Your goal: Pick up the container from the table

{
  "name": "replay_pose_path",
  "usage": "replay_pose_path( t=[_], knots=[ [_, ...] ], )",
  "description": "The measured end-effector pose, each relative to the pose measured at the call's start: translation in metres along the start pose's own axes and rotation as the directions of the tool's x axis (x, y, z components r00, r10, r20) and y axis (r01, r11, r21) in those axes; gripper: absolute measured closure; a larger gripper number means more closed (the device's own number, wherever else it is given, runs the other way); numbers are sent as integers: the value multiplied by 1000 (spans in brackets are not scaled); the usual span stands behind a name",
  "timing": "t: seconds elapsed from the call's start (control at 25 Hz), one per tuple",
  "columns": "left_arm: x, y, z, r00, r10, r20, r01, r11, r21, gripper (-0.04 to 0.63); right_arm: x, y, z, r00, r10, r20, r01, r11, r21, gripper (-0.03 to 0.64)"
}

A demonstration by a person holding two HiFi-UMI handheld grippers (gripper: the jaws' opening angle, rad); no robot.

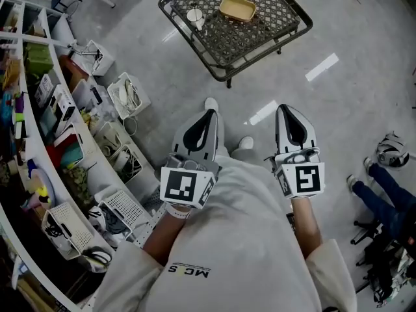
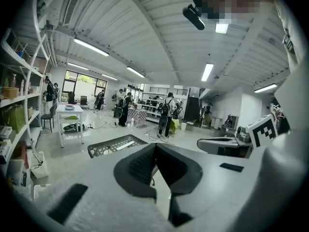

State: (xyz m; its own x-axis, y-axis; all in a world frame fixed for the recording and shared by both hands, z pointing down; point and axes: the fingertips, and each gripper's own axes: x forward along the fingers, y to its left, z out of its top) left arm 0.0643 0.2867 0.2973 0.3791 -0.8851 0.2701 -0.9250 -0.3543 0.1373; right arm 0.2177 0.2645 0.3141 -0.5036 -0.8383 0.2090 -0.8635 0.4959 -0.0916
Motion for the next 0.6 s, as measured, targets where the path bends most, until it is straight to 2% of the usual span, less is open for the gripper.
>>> replay_pose_path(
  t=[0.36, 0.6],
  knots=[
    [88, 97, 40, 999, -13, 30, 14, 999, -30, 572, 112, -9, 14, 998, -47, -49, 47, 999, 5, 598],
    [134, 168, 74, 995, -89, 34, 91, 995, -51, 572, 198, 1, 44, 990, -131, -54, 132, 991, 18, 598]
  ],
)
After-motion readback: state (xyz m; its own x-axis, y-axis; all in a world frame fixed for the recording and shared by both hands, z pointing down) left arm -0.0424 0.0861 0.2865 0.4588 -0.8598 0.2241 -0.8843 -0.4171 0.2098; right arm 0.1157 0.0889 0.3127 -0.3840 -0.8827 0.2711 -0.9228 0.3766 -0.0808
